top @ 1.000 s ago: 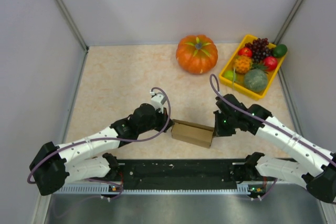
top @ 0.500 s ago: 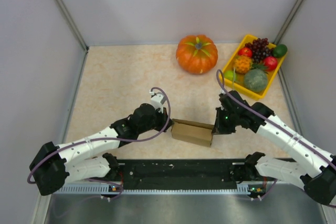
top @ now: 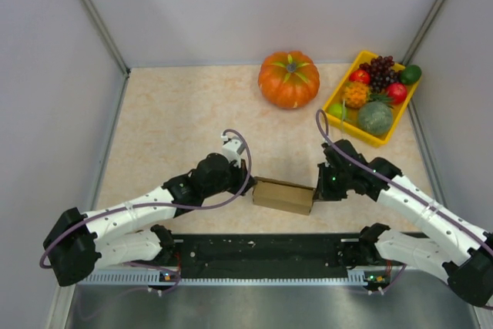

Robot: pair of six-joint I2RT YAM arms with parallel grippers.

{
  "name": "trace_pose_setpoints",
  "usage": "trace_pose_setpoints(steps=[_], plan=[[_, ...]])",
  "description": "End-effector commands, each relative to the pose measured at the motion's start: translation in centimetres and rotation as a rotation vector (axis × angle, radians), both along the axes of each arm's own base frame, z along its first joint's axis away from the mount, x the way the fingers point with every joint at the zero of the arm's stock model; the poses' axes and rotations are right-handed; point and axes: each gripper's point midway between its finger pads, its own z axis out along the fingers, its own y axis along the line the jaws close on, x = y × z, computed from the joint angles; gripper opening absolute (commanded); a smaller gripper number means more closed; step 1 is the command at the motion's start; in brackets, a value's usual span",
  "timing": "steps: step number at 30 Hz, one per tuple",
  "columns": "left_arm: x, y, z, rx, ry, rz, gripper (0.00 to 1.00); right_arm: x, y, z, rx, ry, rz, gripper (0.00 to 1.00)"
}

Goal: Fold the paper box

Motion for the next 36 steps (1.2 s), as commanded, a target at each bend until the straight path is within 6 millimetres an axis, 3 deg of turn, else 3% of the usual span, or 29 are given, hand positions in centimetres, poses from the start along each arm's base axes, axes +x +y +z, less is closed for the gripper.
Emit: trace_pose_setpoints(steps=[1, 7, 12, 13, 18, 22, 24, 26, 30, 33, 34, 35, 36], plan=[[-1.2, -0.4, -0.9, 0.008, 0.054, -0.03, 0.0, 0.6, -1.1, -0.2, -0.049, -0.063, 0.016, 0.0], [-1.6, -0.2, -2.8, 0.046, 0.074, -0.015, 0.0, 0.3, 0.9, -1.4, 0.055, -0.057, 0.005, 0.0], [-2.0, 0.2, -4.5, 0.079, 0.084, 0.015, 0.0, 0.9, 1.0, 0.2, 0.104, -0.135, -0.006, 0.0], [-2.0, 0.3, -4.4, 0.079, 0.079, 0.017, 0.0, 0.8, 1.1, 0.6, 0.118, -0.146, 0.005, 0.05], [-2.0, 1.1, -4.1, 0.096, 0.047, 0.034, 0.0, 1.0, -0.3, 3.9, 0.082, -0.237, 0.035, 0.25], [-2.0, 1.5, -3.9, 0.093, 0.03, 0.038, 0.0, 0.7, 0.9, 7.9, 0.178, -0.275, 0.07, 0.42], [-2.2, 1.4, -4.0, 0.09, 0.036, 0.035, 0.0, 0.9, 1.4, 10.3, 0.227, -0.306, 0.056, 0.45], [-2.3, 1.3, -4.3, 0.089, 0.04, 0.031, 0.0, 1.5, 1.9, 12.1, 0.268, -0.329, 0.025, 0.55], [-2.3, 1.1, -4.6, 0.091, 0.041, 0.038, 0.0, 3.7, 4.8, 12.9, 0.385, -0.322, -0.036, 0.54], [-2.2, 0.8, -4.4, 0.096, 0.028, 0.044, 0.0, 5.9, 7.8, 12.7, 0.556, -0.303, -0.09, 0.39], [-2.1, 0.8, -4.2, 0.1, 0.02, 0.049, 0.0, 6.1, 8.5, 12.9, 0.63, -0.262, -0.121, 0.28], [-2.0, 0.8, -4.0, 0.102, 0.008, 0.062, 0.0, 6.4, 8.7, 10.9, 0.644, -0.23, -0.148, 0.24], [-2.0, 0.9, -4.0, 0.105, 0.003, 0.069, 0.0, 7.4, 9.7, 12.8, 0.75, -0.302, -0.137, 0.19]])
